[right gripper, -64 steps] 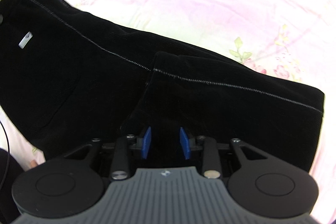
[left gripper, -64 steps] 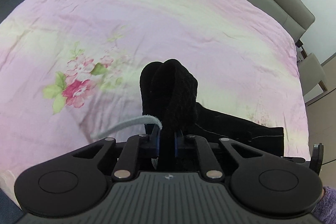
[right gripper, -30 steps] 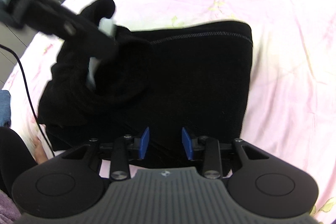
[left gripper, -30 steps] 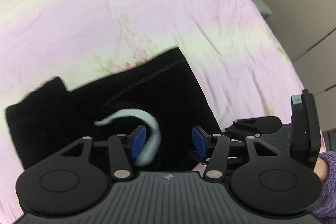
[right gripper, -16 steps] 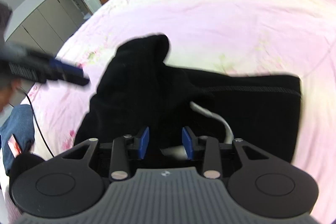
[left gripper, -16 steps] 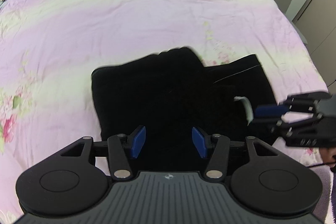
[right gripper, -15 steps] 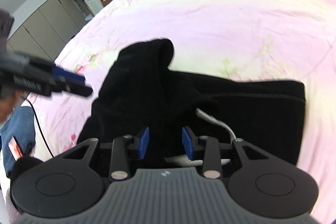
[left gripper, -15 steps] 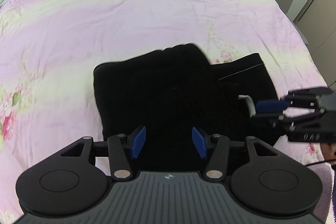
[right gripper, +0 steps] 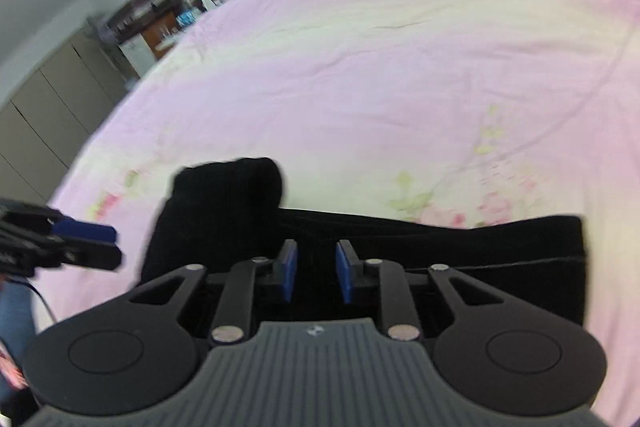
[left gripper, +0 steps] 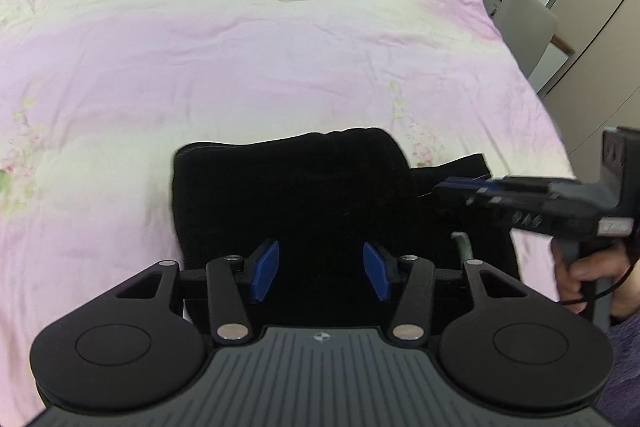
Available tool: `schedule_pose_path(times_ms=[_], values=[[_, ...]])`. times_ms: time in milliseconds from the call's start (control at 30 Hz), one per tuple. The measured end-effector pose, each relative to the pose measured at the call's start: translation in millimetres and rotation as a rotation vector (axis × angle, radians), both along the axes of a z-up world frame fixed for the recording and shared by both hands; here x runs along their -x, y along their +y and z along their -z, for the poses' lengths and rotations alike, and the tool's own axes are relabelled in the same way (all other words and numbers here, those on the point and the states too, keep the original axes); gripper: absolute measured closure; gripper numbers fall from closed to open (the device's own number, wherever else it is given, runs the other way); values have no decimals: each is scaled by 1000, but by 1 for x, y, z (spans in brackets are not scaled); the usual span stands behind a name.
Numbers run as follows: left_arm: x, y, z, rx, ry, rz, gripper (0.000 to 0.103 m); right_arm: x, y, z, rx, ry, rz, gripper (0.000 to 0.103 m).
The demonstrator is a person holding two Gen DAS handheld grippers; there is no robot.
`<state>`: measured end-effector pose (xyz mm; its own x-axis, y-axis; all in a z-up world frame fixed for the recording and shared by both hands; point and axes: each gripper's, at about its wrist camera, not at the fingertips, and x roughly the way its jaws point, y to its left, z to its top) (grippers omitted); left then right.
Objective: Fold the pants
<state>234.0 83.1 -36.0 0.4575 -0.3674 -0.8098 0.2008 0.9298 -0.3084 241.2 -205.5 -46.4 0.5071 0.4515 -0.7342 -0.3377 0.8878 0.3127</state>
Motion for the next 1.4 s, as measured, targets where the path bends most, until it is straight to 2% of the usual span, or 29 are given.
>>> schedule_pose_path(times_ms=[67, 133, 167, 267, 367, 467, 533, 600, 633, 667, 700, 767, 833, 867, 933, 1067, 1167, 1233, 1300, 1400], values=[[-5, -7, 4, 52, 15, -2, 37, 2, 6, 9, -4, 38, -53, 86], [-7, -17, 7, 66, 30, 8, 33, 11, 22, 18, 4, 45, -127, 100], [-8, -22, 7, 52, 35, 12, 31, 16, 30, 20, 21, 44, -159, 103], [-5, -37, 8, -14, 37, 12, 23, 31, 44, 27, -1, 52, -211, 103], [-2, -48, 11, -58, 60, 10, 20, 40, 40, 29, -90, 89, -222, 103], [0, -61, 13, -116, 83, 11, 15, 52, 40, 23, -128, 81, -254, 103], [0, -72, 16, -187, 98, -6, 15, 59, 40, 16, -175, 82, -282, 103], [-1, -79, 18, -246, 97, -25, 30, 65, 42, 10, -194, 79, -307, 103], [-1, -79, 19, -281, 101, -55, 56, 68, 43, 9, -190, 76, -314, 103], [-1, -77, 19, -267, 106, -65, 70, 70, 43, 9, -177, 73, -317, 103], [0, -71, 18, -232, 113, -70, 72, 70, 41, 9, -170, 70, -321, 103], [5, -61, 15, -225, 107, -74, 80, 70, 31, 11, -169, 84, -316, 101], [14, -52, 10, -219, 90, -67, 83, 72, 15, 11, -156, 81, -284, 79], [18, -48, 9, -207, 79, -61, 83, 74, 7, 10, -141, 69, -261, 78], [26, -45, 3, -187, 46, -26, 83, 73, -9, 11, -128, 70, -208, 78], [40, -52, -14, -170, 3, 59, 84, 60, -31, 22, -222, 148, -118, 78], [50, -67, -35, -174, -33, 140, 84, 51, -26, 33, -266, 178, -110, 78], [54, -86, -45, -210, -51, 208, 84, 48, -19, 40, -244, 184, -99, 87], [54, -108, -43, -262, -61, 279, 84, 47, -20, 38, -244, 149, -80, 91], [43, -141, -25, -272, -39, 356, 84, 42, -38, 29, -292, 107, -43, 95]])
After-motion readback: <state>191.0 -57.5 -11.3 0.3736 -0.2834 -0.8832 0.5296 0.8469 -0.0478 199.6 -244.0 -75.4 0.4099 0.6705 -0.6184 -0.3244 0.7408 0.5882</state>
